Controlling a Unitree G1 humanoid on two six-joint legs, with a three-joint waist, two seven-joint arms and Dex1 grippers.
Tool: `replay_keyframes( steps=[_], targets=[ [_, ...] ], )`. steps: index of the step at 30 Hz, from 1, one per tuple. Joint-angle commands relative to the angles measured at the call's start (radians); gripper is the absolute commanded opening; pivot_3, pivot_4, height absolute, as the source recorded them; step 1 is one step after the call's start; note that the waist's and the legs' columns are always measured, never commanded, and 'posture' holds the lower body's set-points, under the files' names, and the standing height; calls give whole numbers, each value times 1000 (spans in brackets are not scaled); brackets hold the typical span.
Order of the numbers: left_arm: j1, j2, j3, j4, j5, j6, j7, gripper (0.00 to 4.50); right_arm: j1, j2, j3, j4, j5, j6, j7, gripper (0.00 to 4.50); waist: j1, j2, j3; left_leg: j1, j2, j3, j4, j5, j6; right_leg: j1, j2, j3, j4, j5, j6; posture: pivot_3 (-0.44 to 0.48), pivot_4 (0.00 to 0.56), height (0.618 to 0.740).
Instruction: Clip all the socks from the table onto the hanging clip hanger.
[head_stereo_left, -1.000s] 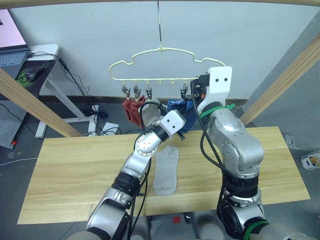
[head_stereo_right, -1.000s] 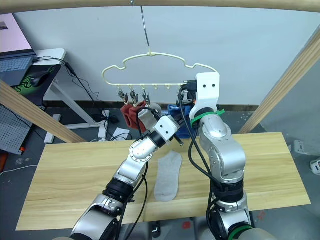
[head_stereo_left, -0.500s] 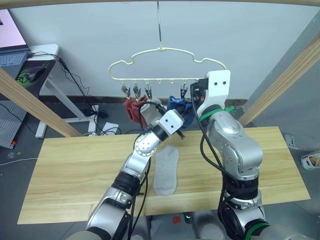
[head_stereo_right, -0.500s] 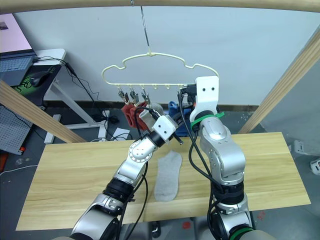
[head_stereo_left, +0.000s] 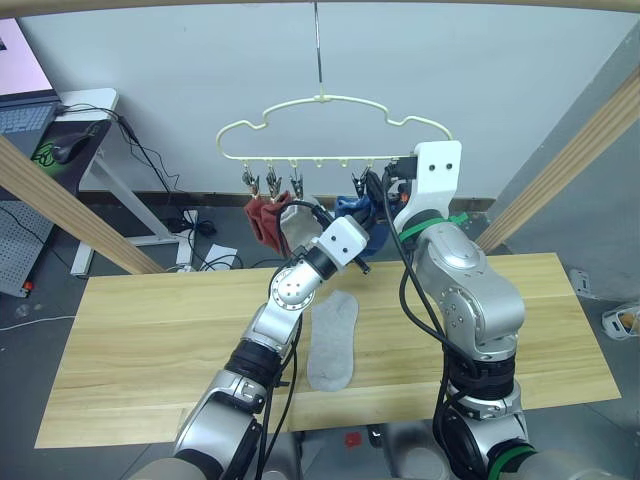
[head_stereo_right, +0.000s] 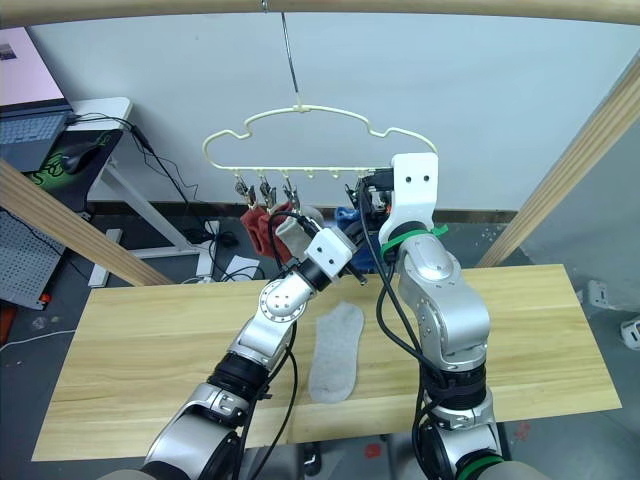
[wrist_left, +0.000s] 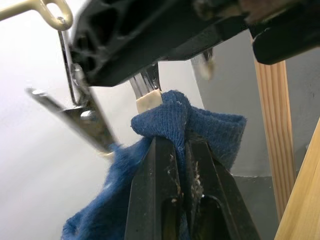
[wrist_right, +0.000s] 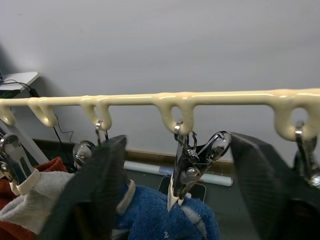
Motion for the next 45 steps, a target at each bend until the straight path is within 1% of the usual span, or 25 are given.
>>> replay_keyframes(
  steps=[1, 3, 6, 12, 15, 18, 19, 21, 22, 28, 34, 43, 45],
  targets=[
    [-8, -9, 2, -8, 5, -21, 7, 0, -3, 5, -11, -65, 14, -14, 3, 3353, 0, 0, 0, 0, 0, 0, 0, 0, 0, 0, 0, 0, 0, 0, 0, -202, 283, 738],
    [-8, -9, 2, -8, 7, -20, 8, 0, 0, 1, -17, -78, 22, -8, 12, 3353, 0, 0, 0, 0, 0, 0, 0, 0, 0, 0, 0, 0, 0, 0, 0, -202, 283, 738],
    [-8, -9, 2, -6, 11, -15, 10, 0, 35, -26, -28, -143, 60, 42, 57, 3353, 1, 0, 0, 0, 0, 0, 0, 0, 0, 0, 0, 0, 0, 0, 0, -202, 280, 738],
    [-8, -9, 1, 4, 5, -13, -3, 0, 114, -121, -43, -268, 140, 115, 150, 3353, 0, 0, 0, 0, 0, 0, 1, 0, 0, 0, 0, 0, 0, 0, 0, -212, 279, 738],
    [-2, -15, 4, -1, -18, 5, -21, 794, 131, -162, -40, -293, 156, 122, 169, 3379, 0, 0, 0, 0, -1, 0, 1, 0, 0, 1, 0, 0, 1, 0, 0, -216, 280, 738],
    [1, -18, 0, -13, -25, 12, -33, 1718, 147, -184, -43, -311, 176, 127, 182, 3379, -1, 0, 0, 1, -2, 0, 2, 0, 0, 0, 0, 0, 4, 0, 0, -216, 280, 738],
    [2, -17, -4, -18, -26, 18, -41, 1943, 153, -193, -43, -317, 183, 127, 190, 3379, -1, 0, 0, 1, -2, 0, 3, 0, 0, 0, 1, 0, 5, 0, 0, -216, 280, 738],
    [9, -13, -11, -33, -29, 24, -61, 2653, 164, -210, -41, -329, 193, 125, 200, 3379, 0, 0, 0, 1, -2, 0, 4, 0, 0, 0, 1, 0, 6, 0, 0, -215, 280, 738],
    [13, -11, -10, -41, -32, 28, -68, 2880, 169, -218, -40, -333, 197, 122, 205, 3379, -1, 0, 0, 1, -2, 0, 4, 0, 0, 0, 1, 0, 7, 0, 0, -213, 280, 738],
    [51, 5, 0, -101, -50, 70, -104, 2880, 196, -258, -32, -356, 212, 101, 219, 3379, -1, 0, 0, 1, -2, -1, 12, 0, 0, 1, 4, 0, 12, 0, 0, -215, 282, 738],
    [98, 47, 23, -193, -96, 139, -154, 2880, 229, -287, -27, -383, 215, 81, 231, 3379, -1, 0, 0, 3, -2, 0, 13, 0, 0, 2, 6, 1, 14, 0, 1, -216, 280, 738],
    [188, 137, 77, -365, -233, 315, -273, 2880, 259, -307, -38, -396, 209, 58, 235, 3379, -1, 0, 0, 3, -1, 0, 13, 0, 0, 2, 6, 2, 13, 0, 1, -217, 276, 738],
    [223, 172, 98, -423, -283, 375, -309, 2880, 263, -314, -40, -396, 207, 53, 233, 3379, -2, 0, 0, 3, -1, -1, 13, 0, 0, 2, 6, 1, 14, 0, 1, -217, 275, 738]
  ],
)
